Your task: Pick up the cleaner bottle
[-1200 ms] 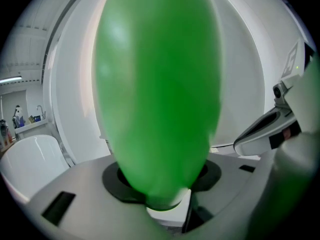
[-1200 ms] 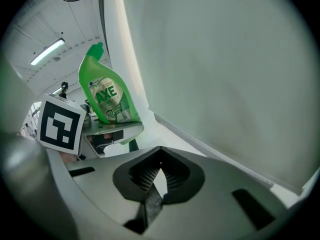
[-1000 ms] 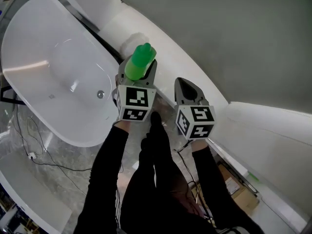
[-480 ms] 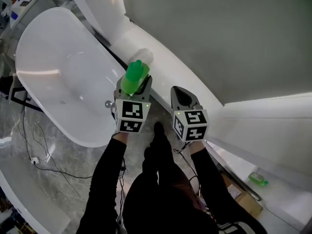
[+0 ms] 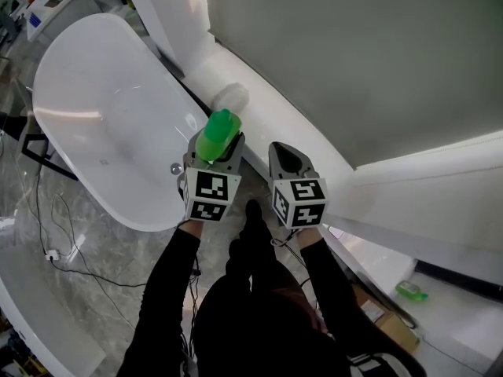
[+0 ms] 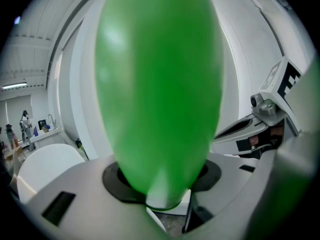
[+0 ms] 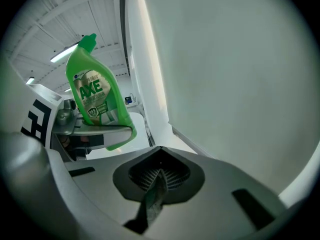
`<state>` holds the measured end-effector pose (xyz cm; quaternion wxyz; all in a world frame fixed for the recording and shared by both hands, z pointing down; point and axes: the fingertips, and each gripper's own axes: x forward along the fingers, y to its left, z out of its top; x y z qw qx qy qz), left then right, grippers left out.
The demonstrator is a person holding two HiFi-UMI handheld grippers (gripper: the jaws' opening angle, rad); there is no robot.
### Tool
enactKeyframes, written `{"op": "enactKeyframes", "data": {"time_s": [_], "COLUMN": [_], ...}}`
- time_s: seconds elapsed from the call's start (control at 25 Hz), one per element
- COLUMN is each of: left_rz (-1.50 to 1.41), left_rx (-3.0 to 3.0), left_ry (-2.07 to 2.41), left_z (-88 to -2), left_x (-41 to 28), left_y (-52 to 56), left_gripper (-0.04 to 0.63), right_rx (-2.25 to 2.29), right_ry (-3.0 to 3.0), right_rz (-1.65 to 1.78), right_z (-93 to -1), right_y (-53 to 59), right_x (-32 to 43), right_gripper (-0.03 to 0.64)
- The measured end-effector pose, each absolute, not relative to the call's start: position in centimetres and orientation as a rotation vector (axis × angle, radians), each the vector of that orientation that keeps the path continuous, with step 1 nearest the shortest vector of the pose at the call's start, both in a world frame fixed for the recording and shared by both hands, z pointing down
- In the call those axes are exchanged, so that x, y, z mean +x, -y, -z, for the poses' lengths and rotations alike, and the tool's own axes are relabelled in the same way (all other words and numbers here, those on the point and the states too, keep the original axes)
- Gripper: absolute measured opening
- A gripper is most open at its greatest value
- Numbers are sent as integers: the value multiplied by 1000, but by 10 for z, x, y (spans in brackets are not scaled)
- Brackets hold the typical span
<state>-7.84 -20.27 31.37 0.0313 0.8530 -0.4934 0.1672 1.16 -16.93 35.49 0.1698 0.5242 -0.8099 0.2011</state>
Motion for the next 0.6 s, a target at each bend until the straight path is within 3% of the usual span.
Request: {"op": "enactKeyframes", "data": {"time_s": [0.6], "left_rz": [-489], "left_rx": [2576], "left_ry": [1542], "left_z": [-294], "left_x": [-99], "left_y": [177], "left_gripper": [209], "right_rx": [1415], "right_ry": [2361], "right_rz": [-545], "right_z": [-341], "right_y": [154], "right_x": [-14], "right_gripper": [2]}}
